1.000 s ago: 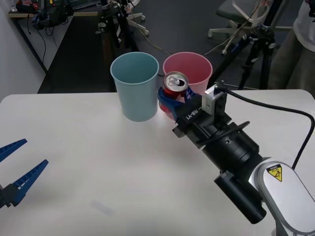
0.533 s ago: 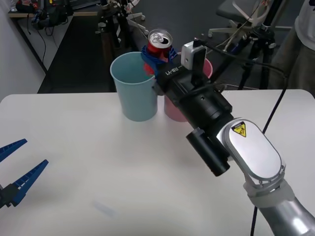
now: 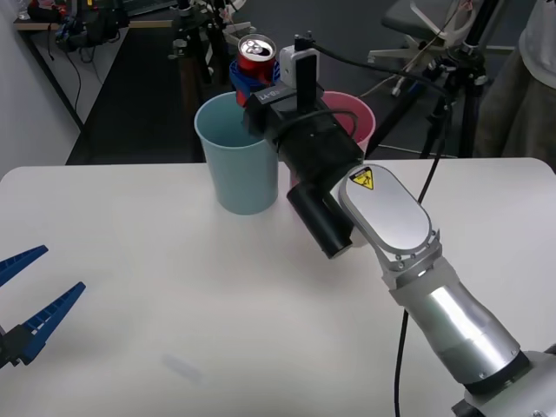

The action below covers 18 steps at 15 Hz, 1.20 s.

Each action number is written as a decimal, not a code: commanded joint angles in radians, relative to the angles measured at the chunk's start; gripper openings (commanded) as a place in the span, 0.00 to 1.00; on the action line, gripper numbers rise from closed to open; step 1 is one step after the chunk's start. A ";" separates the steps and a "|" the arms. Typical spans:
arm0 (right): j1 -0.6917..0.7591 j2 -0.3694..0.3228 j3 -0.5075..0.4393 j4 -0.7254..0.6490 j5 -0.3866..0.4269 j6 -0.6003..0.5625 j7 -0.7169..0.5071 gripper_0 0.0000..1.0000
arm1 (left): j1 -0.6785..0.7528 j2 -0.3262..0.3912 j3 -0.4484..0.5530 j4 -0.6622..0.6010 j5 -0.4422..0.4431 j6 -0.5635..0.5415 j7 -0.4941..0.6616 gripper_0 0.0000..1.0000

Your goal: Grasp the object on the table and drop it into the matching bin: aluminum can to the light blue bin, PET bottle to the pink bin.

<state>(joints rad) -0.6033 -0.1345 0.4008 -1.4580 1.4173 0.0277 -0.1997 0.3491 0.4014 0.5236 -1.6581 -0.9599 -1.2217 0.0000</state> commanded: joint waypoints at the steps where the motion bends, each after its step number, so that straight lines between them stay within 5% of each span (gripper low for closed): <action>1: -0.085 0.024 -0.002 0.107 0.000 0.029 -0.004 0.00 | 0.000 0.000 0.000 0.000 0.000 0.000 0.000 1.00; 9: -0.251 0.082 -0.003 0.373 -0.020 0.075 -0.007 0.00 | 0.000 0.000 0.000 0.000 0.000 0.000 0.000 1.00; 18: -0.256 0.085 -0.003 0.395 -0.020 0.075 -0.007 0.00 | 0.000 0.000 0.000 0.000 0.000 0.000 0.000 1.00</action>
<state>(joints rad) -0.8582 -0.0491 0.3975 -1.0630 1.3976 0.1029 -0.2058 0.3491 0.4014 0.5236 -1.6581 -0.9599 -1.2217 0.0000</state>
